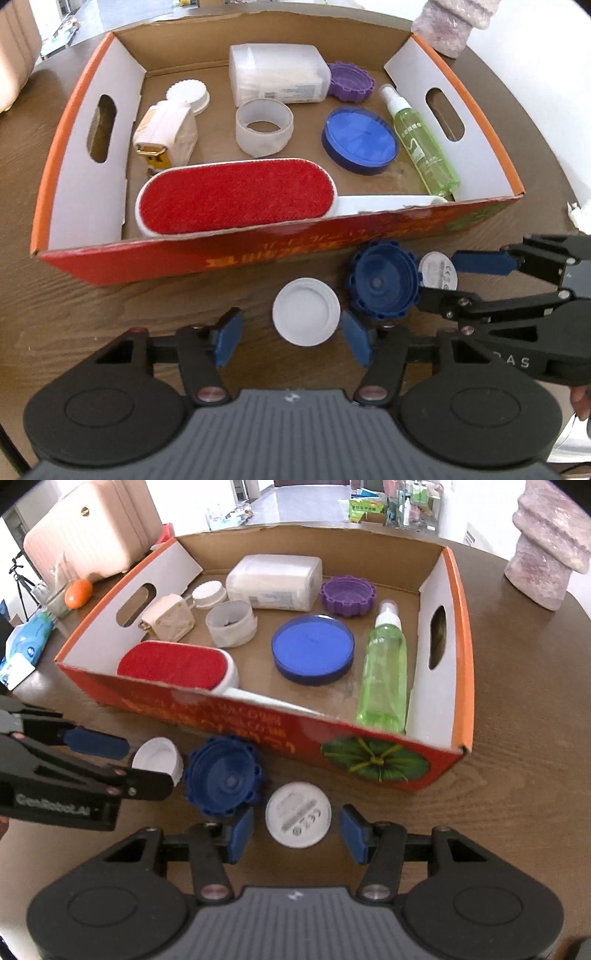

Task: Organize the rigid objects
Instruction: 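Grasp the white cap with the left tool while the right tool grasps the printed white cap, then carry both white caps into the box and open both tools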

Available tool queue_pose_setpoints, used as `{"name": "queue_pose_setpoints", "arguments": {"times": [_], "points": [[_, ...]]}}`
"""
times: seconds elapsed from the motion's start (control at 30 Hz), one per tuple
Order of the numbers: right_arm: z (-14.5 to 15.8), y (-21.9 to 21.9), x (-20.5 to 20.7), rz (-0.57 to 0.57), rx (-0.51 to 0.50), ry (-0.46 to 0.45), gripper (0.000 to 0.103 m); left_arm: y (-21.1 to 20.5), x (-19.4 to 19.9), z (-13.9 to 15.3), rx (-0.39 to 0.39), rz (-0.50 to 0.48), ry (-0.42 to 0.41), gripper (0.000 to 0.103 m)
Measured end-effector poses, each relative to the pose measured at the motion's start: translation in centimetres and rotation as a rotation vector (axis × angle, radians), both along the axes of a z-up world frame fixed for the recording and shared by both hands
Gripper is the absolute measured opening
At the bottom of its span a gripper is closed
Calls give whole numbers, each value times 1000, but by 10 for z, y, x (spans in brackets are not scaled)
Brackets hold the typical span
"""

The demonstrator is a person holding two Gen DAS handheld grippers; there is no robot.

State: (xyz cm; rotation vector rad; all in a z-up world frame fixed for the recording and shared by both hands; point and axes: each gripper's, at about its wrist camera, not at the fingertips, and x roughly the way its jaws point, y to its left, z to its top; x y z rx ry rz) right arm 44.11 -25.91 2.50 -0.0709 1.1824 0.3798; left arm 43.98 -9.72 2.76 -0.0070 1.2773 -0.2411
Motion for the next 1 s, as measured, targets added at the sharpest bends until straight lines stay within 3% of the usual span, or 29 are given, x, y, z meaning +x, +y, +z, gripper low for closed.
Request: {"name": "queue_pose_setpoints", "arguments": {"times": [0.13, 0.37, 0.6, 1.0], "points": [[0, 2, 1, 18, -11, -8, 39, -1, 2, -1, 4, -2, -19, 41], [1, 3, -6, 23, -30, -20, 38, -2, -10, 3, 5, -29, -30, 41], [14, -5, -40, 25, -45, -29, 38, 17, -44, 31, 16, -33, -67, 41], [70, -10, -120, 13, -45, -114, 38, 45, -118, 83, 18, -60, -148, 41]]}}
